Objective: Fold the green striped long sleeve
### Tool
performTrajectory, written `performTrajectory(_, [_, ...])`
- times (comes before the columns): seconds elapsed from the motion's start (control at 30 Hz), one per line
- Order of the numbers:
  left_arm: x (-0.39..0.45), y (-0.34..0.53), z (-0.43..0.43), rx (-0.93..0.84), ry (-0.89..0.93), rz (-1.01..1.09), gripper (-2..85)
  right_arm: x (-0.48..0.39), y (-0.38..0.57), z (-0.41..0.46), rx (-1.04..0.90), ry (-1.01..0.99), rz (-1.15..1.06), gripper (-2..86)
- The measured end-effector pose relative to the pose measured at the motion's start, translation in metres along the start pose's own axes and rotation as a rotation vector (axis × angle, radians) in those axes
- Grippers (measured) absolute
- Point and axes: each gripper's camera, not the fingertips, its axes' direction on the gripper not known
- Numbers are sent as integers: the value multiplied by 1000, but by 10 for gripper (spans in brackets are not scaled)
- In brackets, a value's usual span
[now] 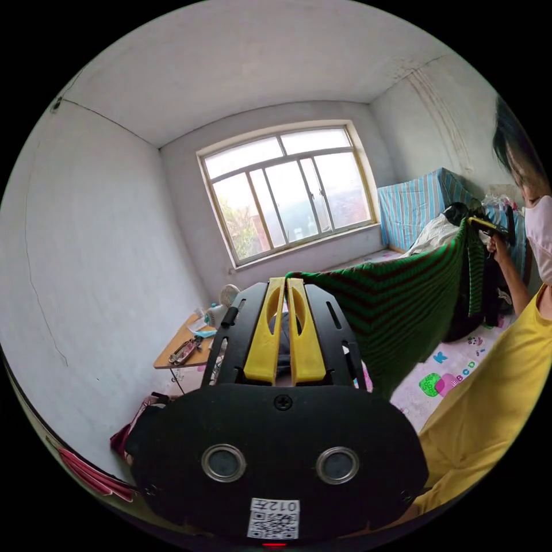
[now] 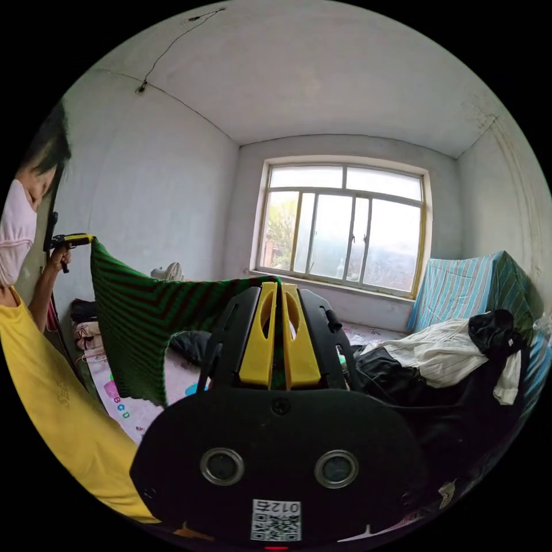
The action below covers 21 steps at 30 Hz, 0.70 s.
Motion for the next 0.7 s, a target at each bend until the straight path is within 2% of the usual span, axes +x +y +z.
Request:
performTrajectory(0.07, [-4, 1, 28, -35, 46, -14, -2, 7, -2, 17, -66, 14, -9, 7])
performTrajectory(0.17, [-10, 12, 115, -182, 142, -35, -1, 27, 13, 76, -237, 22, 8, 8])
performTrajectory(0.27, [-10, 43, 237, -358, 254, -111, 1, 51, 53, 156, -443, 37, 67, 11])
performTrajectory(0.33, [-3, 84, 342, -503, 324, -234, 6, 62, 89, 207, -586, 55, 94, 14])
performTrajectory(0.37, [0, 96, 368, -548, 341, -275, 8, 69, 115, 239, -691, 58, 132, 18])
performTrajectory(0.43, [13, 151, 450, -741, 322, -424, 19, 74, 153, 276, -836, 123, 172, 23])
performTrajectory(0.53, [27, 211, 499, -852, 322, -533, 34, 78, 196, 298, -917, 116, 229, 33])
performTrajectory(0.7, [58, 282, 518, -956, 481, -511, 58, 67, 255, 300, -1064, -153, 272, 60])
